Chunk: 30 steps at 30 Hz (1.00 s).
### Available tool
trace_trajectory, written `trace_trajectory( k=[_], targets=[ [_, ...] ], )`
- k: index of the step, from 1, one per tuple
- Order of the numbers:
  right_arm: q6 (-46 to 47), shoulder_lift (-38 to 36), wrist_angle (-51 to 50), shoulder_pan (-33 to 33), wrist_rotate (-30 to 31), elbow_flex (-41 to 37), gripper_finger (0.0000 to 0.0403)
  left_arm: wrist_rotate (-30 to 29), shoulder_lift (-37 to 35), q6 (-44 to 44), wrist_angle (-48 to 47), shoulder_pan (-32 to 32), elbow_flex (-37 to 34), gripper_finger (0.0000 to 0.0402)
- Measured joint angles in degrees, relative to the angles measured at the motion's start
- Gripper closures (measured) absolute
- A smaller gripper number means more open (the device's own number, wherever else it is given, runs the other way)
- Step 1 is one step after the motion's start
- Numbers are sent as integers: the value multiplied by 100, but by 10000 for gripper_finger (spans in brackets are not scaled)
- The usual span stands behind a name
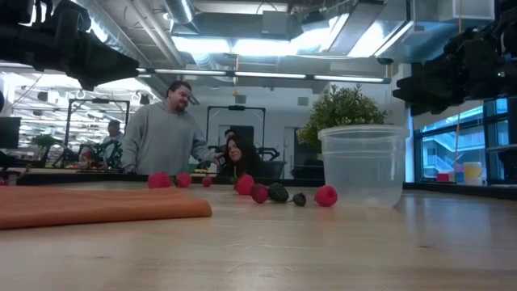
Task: Pick and placing Produce into tupperware
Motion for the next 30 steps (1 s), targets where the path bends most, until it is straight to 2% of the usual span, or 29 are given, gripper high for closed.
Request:
trace_trajectory(
  k=[11,24,30],
  targets=[
    [-133,-1,142,0,-1,0,180,1,-1,0,0,-1,0,249],
    [210,0,179,0,0,0,180,2,0,0,0,-1,-2,249],
    [717,1,161,-1,0,0,180,2,-1,0,0,0,0,249]
  ],
)
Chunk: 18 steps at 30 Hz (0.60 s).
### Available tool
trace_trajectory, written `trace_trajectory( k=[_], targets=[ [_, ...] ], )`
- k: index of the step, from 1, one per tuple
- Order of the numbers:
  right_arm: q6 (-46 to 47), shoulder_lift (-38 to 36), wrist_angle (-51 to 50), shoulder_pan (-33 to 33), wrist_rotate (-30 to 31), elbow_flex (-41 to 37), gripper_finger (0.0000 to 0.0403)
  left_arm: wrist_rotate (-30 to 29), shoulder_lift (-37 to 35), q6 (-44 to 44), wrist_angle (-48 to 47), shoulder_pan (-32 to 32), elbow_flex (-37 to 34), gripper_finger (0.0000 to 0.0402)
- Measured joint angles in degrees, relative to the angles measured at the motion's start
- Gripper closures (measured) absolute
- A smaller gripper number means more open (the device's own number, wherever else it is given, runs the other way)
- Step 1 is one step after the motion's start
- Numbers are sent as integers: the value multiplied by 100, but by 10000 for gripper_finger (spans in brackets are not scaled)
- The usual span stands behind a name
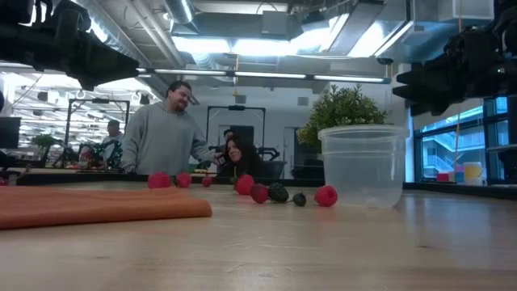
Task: Pick and placing Produce into tupperware
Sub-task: Put the red strawberry into the transparent container
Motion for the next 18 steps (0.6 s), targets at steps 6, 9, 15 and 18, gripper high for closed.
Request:
trace_trajectory(
  k=[6,9,15,18],
  targets=[
    [64,-2,148,2,0,0,180,-56,-1,0,2,-1,-2,249],
    [187,0,380,0,0,0,168,-83,1,0,2,0,-2,249],
    [215,-1,876,1,17,2,100,-85,1,6,4,1,0,249],
    [492,0,1254,1,2,2,71,-87,-1,9,4,1,-1,249]
  ],
)
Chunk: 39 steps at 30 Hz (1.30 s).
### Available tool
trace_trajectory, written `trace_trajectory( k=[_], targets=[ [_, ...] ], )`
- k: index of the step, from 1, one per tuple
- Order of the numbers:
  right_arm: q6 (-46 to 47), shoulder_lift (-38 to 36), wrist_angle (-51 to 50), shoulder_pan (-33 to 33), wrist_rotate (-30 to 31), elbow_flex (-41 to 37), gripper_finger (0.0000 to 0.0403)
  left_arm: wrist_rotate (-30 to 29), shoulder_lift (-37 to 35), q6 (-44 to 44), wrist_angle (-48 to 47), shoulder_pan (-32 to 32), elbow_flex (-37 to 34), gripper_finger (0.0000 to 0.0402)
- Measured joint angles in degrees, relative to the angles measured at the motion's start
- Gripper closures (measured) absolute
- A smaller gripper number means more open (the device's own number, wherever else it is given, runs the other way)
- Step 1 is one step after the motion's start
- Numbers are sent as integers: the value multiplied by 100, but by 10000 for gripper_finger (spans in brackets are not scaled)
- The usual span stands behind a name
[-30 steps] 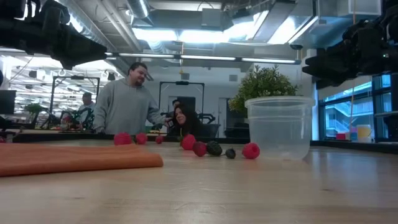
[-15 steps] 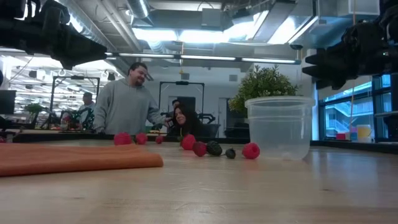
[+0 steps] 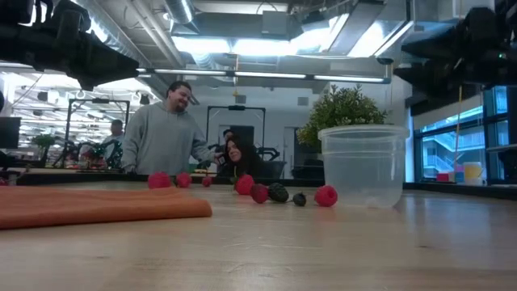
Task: Pick and placing Produce into tupperware
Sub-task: Put the red strawberry into the transparent container
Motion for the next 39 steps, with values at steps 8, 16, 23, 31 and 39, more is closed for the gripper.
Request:
trace_trajectory(
  k=[8,16,23,31,39],
  targets=[
    [463,61,896,1,-106,258,55,0,0,-4,0,-2,1,249],
    [-371,1452,-150,8,-800,2011,55,-1,0,-9,-1,-2,0,249],
    [-1204,3713,-2083,17,-1074,4259,55,-2,0,-11,-1,-2,1,249],
    [-2273,5999,-3205,457,-1517,6692,56,-2,0,-11,-2,-2,-1,249],
    [-2483,7988,-3326,827,-1506,7736,56,-2,0,-11,-2,0,-1,249]
  ],
)
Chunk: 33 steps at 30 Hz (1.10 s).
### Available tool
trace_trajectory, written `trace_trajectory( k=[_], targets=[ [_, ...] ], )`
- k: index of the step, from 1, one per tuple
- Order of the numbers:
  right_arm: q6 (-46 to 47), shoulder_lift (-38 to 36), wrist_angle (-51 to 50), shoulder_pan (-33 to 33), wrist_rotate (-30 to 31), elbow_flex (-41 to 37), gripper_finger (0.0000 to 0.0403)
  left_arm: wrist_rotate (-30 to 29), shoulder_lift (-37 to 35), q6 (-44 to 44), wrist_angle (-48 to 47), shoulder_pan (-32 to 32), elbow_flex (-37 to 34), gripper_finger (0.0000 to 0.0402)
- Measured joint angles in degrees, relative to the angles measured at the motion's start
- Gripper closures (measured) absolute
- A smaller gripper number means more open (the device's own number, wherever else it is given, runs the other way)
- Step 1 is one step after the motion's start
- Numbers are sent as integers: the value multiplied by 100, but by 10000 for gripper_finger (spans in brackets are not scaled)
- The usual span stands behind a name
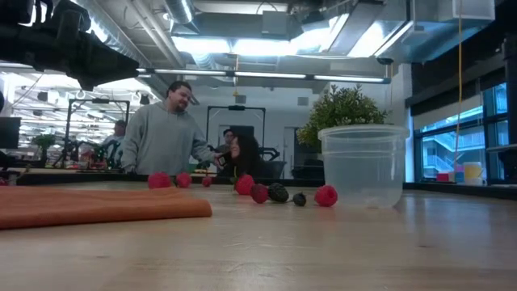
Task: Pick and placing Produce into tupperware
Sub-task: Put the red strawberry into the transparent container
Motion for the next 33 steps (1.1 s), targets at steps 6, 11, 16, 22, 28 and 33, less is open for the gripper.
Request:
trace_trajectory(
  k=[6,11,16,22,28,33],
  targets=[
    [-219,1227,7,107,45,128,56,0,0,0,0,-2,2,249],
    [-221,2009,4,189,511,128,56,0,1,0,0,-1,0,249],
    [-121,2655,78,220,641,130,56,0,0,0,0,-2,0,249],
    [346,3245,67,230,825,132,56,0,0,0,-2,-2,0,249],
    [384,3513,75,222,1073,132,56,0,0,0,-2,0,2,249],
    [390,3677,74,232,1067,134,56,0,0,0,-2,-2,1,249]
  ],
)
